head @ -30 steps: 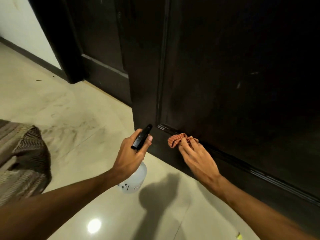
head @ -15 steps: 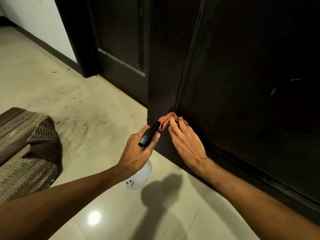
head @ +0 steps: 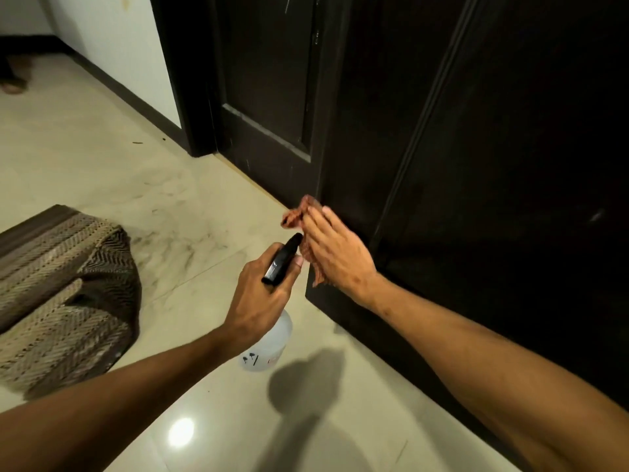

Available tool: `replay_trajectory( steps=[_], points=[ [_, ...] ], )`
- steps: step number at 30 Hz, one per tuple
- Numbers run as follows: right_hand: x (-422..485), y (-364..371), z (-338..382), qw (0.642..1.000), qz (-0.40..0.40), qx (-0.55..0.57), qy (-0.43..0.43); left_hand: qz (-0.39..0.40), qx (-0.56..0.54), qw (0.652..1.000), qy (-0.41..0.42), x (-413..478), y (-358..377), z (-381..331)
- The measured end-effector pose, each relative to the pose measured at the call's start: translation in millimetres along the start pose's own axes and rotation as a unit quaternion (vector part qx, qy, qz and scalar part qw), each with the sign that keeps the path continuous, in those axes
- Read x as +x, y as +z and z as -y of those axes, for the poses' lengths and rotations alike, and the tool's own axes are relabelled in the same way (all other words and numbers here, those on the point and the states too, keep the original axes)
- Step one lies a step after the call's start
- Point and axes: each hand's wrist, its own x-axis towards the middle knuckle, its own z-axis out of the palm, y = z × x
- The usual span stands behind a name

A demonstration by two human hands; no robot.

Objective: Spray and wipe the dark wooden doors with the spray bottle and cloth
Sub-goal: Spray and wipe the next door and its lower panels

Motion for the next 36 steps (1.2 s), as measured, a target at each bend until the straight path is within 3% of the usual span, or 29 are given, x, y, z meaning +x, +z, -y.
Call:
replay_trajectory(
  steps=[3, 5, 8, 11, 13, 16, 21, 23, 26, 28, 32, 33, 36],
  points=[
    [-41, 27, 34, 0.987, 0.098, -0.024, -0.123, -0.008, 0.010, 1.000, -0.005, 0, -6, 1],
    [-59, 20, 23, 0.982, 0.119, -0.039, -0.141, -0.003, 0.015, 1.000, -0.009, 0, -8, 3],
    [-68, -9, -27, 0.998, -0.002, -0.053, -0.022, 0.010, 0.004, 1.000, 0.000, -3, -7, 3],
    [-78, -27, -71, 0.989, -0.097, -0.043, 0.106, 0.011, -0.003, 1.000, 0.009, -4, -2, -6],
    [-91, -28, -72, 0.992, -0.092, -0.015, 0.083, 0.015, -0.009, 1.000, 0.017, -7, 4, -18],
    [-114, -21, -65, 1.000, 0.002, -0.022, -0.008, 0.035, -0.025, 0.998, 0.037, -9, 12, -39],
    [-138, -71, -126, 0.979, -0.107, 0.001, 0.175, 0.056, -0.057, 0.994, 0.072, -7, 26, -85],
    [-150, -75, -129, 0.976, -0.135, -0.013, 0.168, 0.066, -0.070, 0.991, 0.088, -6, 33, -105],
    [-177, -77, -132, 0.991, -0.103, 0.008, 0.090, 0.082, -0.079, 0.988, 0.105, -4, 40, -133],
    [-199, -91, -154, 0.972, -0.170, 0.039, 0.157, 0.077, -0.085, 0.986, 0.123, 0, 43, -149],
    [-246, -111, -177, 0.870, -0.303, 0.070, 0.383, 0.076, -0.099, 0.983, 0.132, 1, 52, -169],
    [-252, -106, -171, 0.870, -0.292, 0.053, 0.393, 0.084, -0.097, 0.983, 0.131, -1, 55, -173],
    [-245, -80, -130, 0.938, -0.150, 0.078, 0.302, 0.101, -0.079, 0.983, 0.133, -7, 65, -184]
  ],
)
